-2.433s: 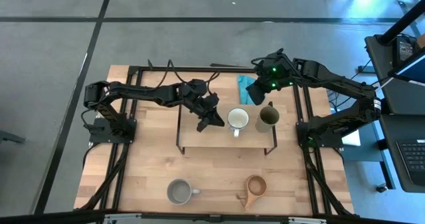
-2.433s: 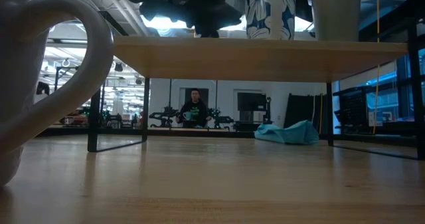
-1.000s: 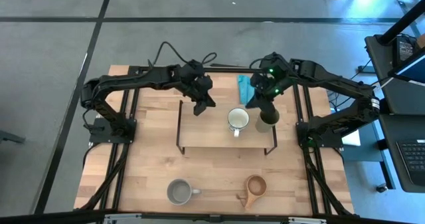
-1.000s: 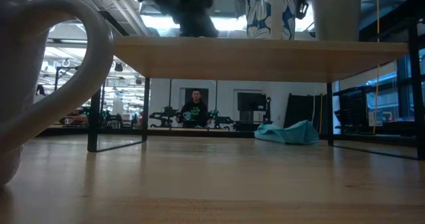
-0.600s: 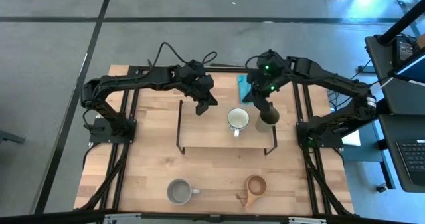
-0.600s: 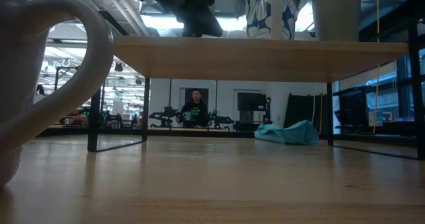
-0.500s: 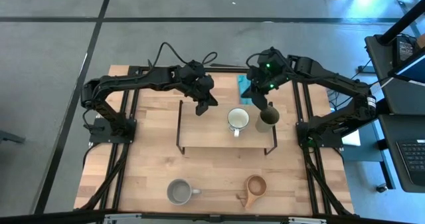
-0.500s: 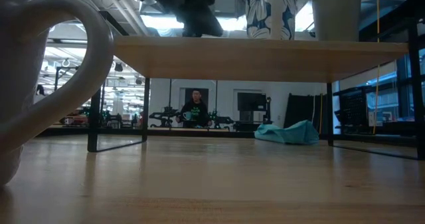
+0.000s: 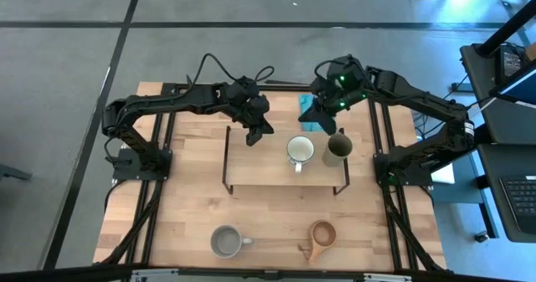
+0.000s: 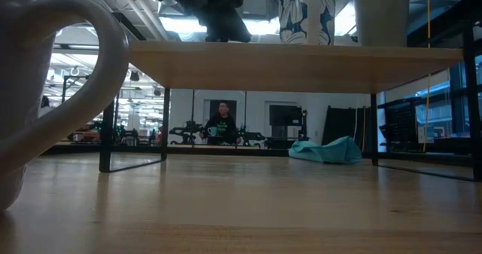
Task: Stack small to large cups/mugs on shelf
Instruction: Put the blue patterned mug on the shelf
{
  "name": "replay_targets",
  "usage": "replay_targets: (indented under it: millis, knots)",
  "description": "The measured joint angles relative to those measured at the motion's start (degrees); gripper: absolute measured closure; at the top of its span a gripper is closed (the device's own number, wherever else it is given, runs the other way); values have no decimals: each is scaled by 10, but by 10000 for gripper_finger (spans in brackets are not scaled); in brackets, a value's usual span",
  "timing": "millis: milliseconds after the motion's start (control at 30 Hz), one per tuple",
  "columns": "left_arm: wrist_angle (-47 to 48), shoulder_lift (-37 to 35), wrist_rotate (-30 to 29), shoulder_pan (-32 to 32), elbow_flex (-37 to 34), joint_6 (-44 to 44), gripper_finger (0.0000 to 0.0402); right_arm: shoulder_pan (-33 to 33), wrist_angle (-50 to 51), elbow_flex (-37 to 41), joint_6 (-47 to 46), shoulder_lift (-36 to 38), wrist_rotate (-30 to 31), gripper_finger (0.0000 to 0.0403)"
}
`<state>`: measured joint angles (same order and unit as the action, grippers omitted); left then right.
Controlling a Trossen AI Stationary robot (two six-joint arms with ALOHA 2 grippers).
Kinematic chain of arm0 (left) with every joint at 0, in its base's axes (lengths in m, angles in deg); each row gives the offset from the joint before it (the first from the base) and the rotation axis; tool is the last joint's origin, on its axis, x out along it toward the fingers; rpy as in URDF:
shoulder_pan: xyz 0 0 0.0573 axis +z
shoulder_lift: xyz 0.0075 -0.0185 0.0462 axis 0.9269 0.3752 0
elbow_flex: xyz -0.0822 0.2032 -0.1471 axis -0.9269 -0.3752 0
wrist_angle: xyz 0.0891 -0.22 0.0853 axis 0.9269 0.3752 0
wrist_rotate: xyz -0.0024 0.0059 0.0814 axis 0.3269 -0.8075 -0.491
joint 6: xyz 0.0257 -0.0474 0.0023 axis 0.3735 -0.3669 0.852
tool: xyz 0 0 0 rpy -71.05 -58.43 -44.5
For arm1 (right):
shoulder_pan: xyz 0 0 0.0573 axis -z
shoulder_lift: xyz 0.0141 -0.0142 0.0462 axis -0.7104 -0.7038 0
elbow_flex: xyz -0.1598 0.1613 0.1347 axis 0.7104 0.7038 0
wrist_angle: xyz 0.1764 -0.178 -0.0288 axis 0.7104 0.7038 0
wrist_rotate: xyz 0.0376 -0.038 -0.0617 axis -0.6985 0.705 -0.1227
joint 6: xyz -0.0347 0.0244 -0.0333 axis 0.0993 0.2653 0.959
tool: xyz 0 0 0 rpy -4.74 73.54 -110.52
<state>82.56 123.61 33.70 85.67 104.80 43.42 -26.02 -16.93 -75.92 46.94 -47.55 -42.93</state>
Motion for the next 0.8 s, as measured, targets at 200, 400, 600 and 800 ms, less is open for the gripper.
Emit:
replay_targets:
  millis: [200, 400, 600, 800]
  knots:
    - [0, 0, 0, 1, 0, 0, 366, 0, -92, -1, 12, -10, -202, 391]
    - [1, 0, 0, 1, 0, 0, 366, 19, 50, -46, 81, -59, -176, 391]
    - [5, 0, -2, 9, 0, 3, 366, 1, 244, -220, 215, -155, -9, 391]
    - [10, 0, -2, 15, 0, 3, 366, 2, 382, -371, 251, -238, 65, 391]
